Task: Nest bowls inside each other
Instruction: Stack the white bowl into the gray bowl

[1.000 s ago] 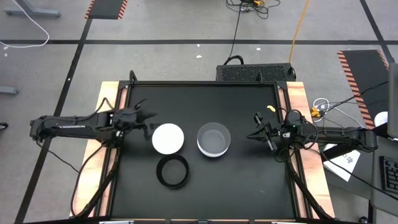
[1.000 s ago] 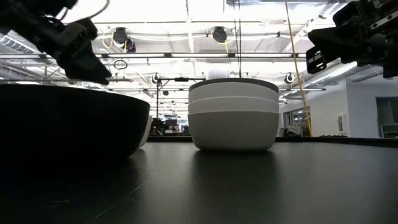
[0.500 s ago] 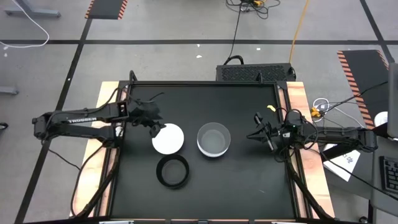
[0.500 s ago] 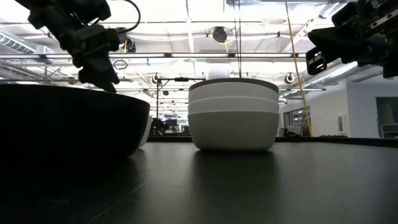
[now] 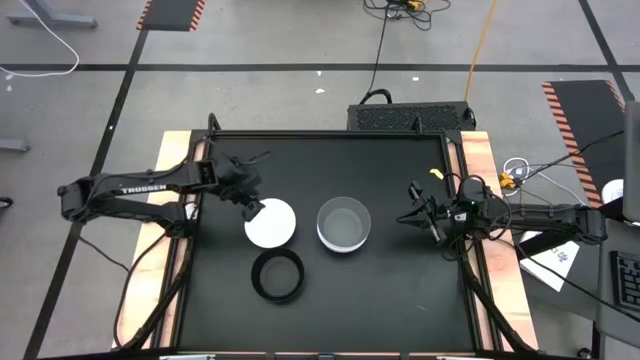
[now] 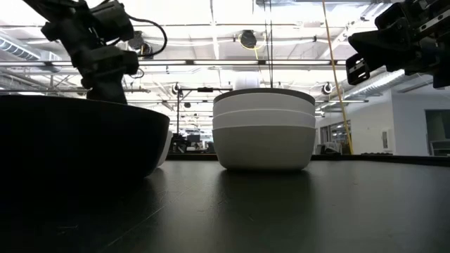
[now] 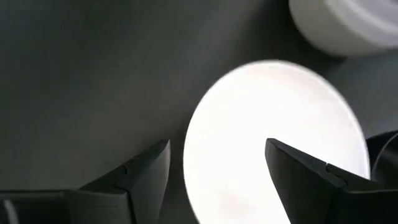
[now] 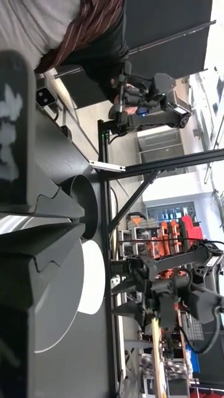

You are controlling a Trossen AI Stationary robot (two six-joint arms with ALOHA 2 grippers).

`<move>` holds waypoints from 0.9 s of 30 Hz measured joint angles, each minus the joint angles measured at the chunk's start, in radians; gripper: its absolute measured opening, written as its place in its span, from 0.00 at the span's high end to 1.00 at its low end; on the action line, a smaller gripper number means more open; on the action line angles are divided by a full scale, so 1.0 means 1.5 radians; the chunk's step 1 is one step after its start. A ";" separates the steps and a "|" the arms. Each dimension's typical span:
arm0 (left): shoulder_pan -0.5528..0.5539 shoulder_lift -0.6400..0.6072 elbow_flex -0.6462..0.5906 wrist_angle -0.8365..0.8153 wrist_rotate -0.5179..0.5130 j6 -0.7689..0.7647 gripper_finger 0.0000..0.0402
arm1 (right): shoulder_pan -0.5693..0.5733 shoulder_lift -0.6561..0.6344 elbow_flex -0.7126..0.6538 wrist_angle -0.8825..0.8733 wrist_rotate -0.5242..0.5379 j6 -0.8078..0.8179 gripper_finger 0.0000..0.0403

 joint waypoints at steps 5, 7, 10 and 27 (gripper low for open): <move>0.000 0.023 0.000 -0.025 0.029 0.021 0.34 | 0.000 0.000 0.000 0.000 0.000 -0.003 0.95; 0.000 0.035 0.000 -0.029 0.034 0.021 0.34 | 0.000 0.000 0.000 0.000 0.000 -0.004 0.95; 0.000 0.052 0.000 -0.029 0.034 0.022 0.34 | 0.000 0.000 0.000 0.000 0.000 -0.005 0.95; 0.000 0.100 0.000 -0.003 -0.021 0.025 0.42 | 0.000 0.000 0.000 -0.001 0.000 -0.004 0.96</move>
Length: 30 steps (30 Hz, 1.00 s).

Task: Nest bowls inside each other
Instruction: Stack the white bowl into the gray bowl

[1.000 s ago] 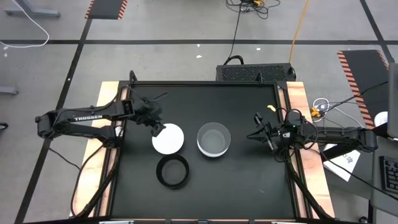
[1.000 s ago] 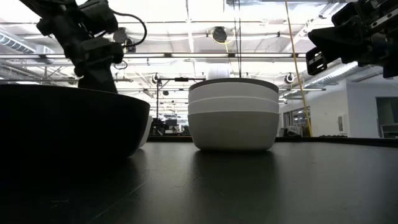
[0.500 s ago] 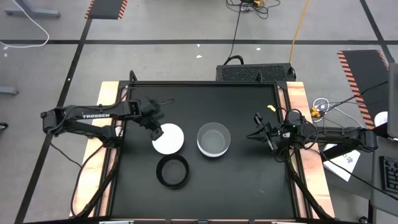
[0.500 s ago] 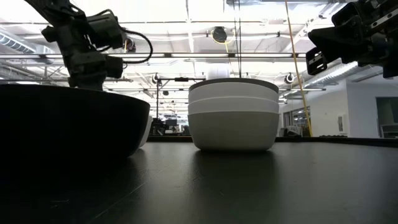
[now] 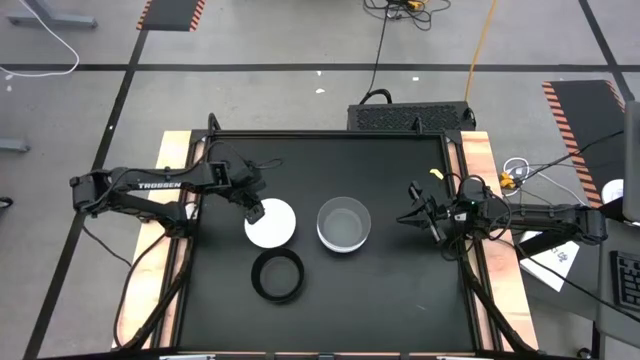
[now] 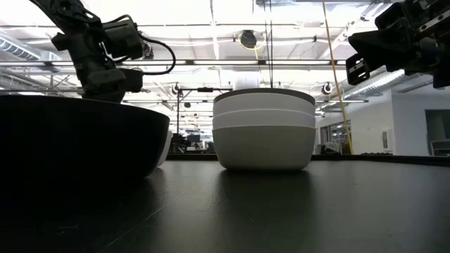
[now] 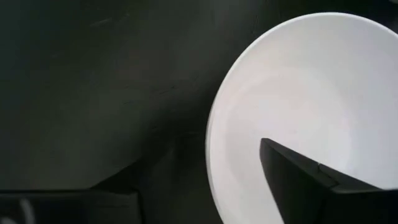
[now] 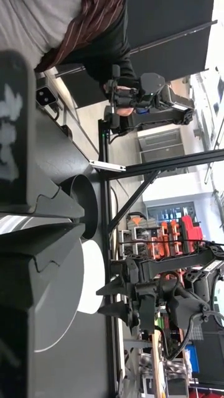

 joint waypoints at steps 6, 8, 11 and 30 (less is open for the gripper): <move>0.000 0.004 0.000 0.001 -0.005 0.004 0.63 | 0.000 0.000 0.000 0.000 0.000 -0.001 0.96; 0.000 0.004 0.000 0.002 -0.011 0.007 0.70 | 0.000 0.000 0.000 0.000 0.000 0.000 0.96; 0.000 0.004 0.000 0.002 -0.013 0.016 0.82 | 0.000 0.000 0.000 -0.001 0.000 0.001 0.96; -0.011 0.004 0.000 0.065 -0.032 0.082 0.99 | 0.000 0.000 0.000 -0.003 0.000 0.002 0.96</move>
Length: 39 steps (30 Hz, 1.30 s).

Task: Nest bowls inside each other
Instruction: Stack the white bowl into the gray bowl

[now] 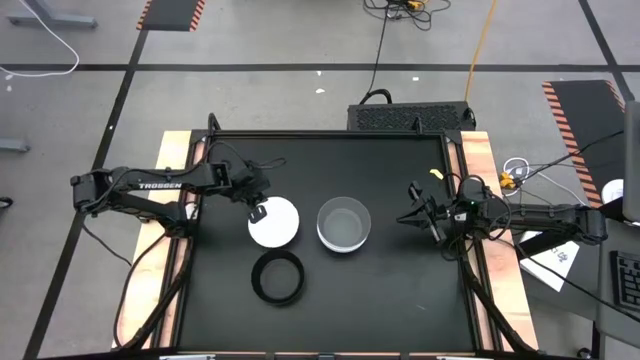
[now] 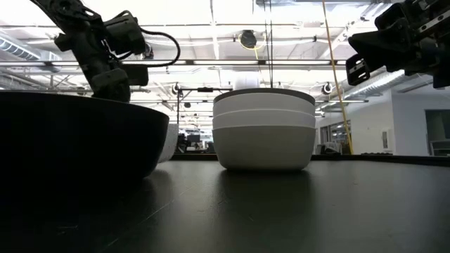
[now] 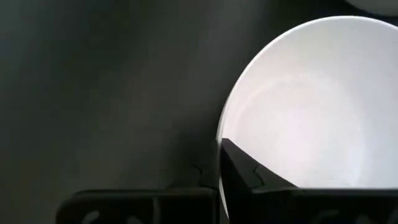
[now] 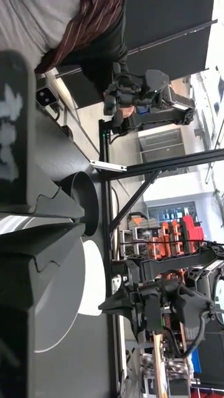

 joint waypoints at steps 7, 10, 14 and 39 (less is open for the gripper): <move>0.000 -0.019 -0.006 0.080 -0.003 0.014 1.00 | 0.000 0.000 0.000 -0.007 0.000 0.014 0.96; 0.000 -0.039 -0.025 0.156 0.012 0.026 1.00 | 0.000 0.000 0.000 -0.008 0.000 0.015 0.96; 0.011 -0.073 -0.050 0.191 0.017 0.026 1.00 | 0.000 0.000 0.000 -0.012 0.000 0.015 0.96; -0.011 -0.396 -0.348 0.453 0.014 -0.030 1.00 | 0.004 0.002 0.000 -0.011 0.002 0.002 0.96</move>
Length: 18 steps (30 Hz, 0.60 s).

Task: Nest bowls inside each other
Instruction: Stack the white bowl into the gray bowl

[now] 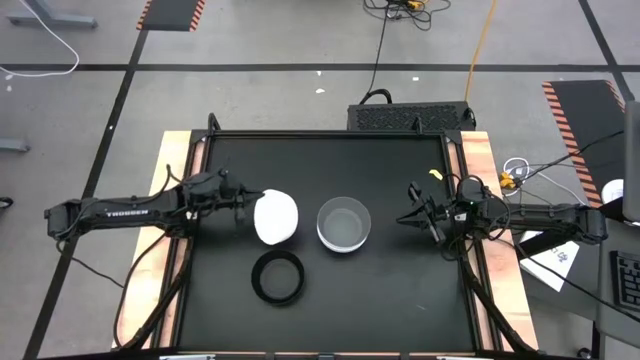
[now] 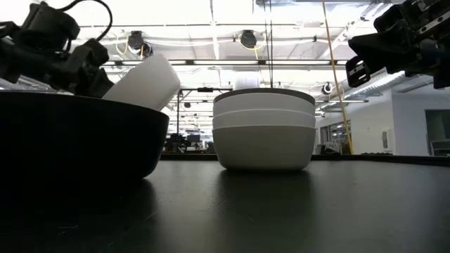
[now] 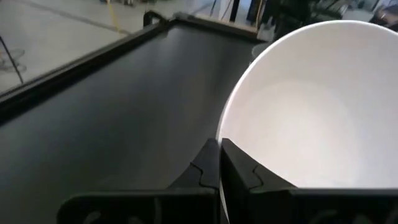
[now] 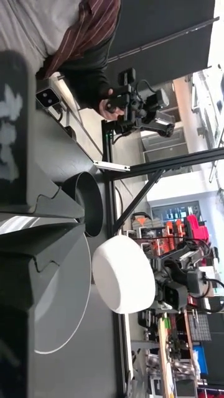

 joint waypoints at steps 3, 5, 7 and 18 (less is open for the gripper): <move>-0.005 -0.010 -0.014 0.034 0.000 0.003 1.00 | 0.000 0.000 0.000 0.000 0.000 -0.003 0.96; -0.008 -0.009 -0.019 0.058 0.000 0.006 1.00 | 0.000 0.000 0.000 0.000 0.000 -0.006 0.96; -0.011 -0.009 -0.021 0.082 0.000 0.007 1.00 | 0.000 0.000 0.000 0.000 0.000 -0.006 0.96; -0.019 0.000 -0.021 0.193 0.017 0.013 1.00 | 0.000 0.000 0.000 0.000 0.000 -0.010 0.96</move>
